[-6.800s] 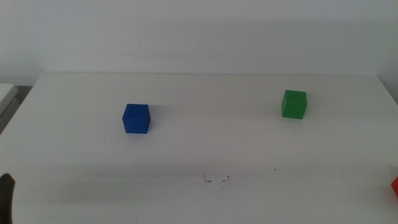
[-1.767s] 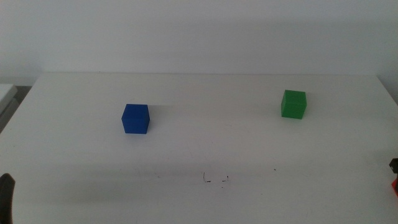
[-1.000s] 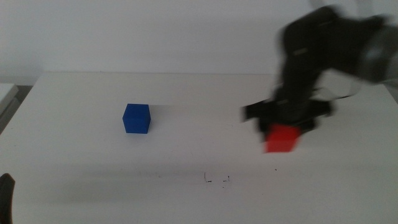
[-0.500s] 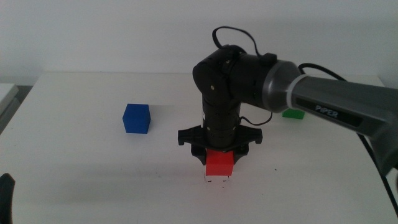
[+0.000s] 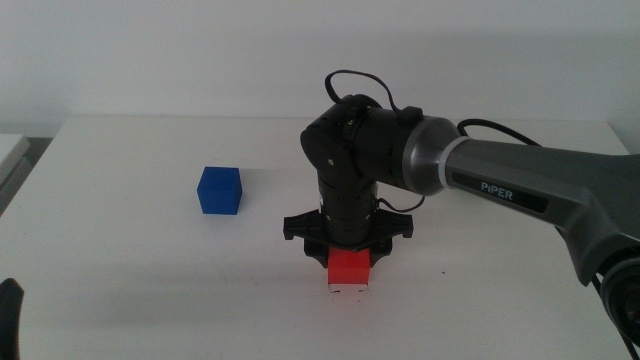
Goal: Stack red cubes first, then green, then blue cubes in a specific spot.
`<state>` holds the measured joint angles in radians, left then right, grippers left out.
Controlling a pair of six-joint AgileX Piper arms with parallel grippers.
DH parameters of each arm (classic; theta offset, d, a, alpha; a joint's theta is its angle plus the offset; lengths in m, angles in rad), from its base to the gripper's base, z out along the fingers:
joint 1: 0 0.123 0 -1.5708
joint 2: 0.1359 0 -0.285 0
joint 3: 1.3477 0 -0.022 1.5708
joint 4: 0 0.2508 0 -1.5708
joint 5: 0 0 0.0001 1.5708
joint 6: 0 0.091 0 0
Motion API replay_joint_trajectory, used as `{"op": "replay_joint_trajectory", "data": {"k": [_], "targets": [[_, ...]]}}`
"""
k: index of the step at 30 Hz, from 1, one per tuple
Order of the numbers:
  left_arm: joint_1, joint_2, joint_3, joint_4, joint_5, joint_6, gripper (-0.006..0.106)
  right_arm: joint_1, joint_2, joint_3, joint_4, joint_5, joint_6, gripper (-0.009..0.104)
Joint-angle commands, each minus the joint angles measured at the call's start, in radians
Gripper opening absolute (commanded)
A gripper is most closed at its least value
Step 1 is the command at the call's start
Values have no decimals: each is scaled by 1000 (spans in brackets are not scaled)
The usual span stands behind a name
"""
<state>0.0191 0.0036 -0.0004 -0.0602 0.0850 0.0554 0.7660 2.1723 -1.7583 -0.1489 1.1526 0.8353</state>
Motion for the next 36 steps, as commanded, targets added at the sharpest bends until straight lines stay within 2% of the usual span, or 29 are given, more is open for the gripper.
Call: {"op": "replay_joint_trajectory", "data": {"k": [1,18,19,23,25,30,36], "targets": [[0,-4,0,0,-11,0,94,2,7,-8,-23,-1,10,13],[0,-4,0,0,-13,0,94,2,42,-6,-18,-23,10,12],[0,-4,0,0,-13,0,94,2,42,-6,-20,-21,10,52],[0,-4,0,0,-13,0,94,2,32,-6,-35,-6,-7,72],[0,-4,0,0,-13,0,94,2,1,-6,-57,10,-29,76],[0,-4,0,0,-13,0,94,-37,-158,-6,-125,56,-119,76],[0,-4,0,0,-13,0,94,-230,-248,-6,-128,20,-236,76]]}}
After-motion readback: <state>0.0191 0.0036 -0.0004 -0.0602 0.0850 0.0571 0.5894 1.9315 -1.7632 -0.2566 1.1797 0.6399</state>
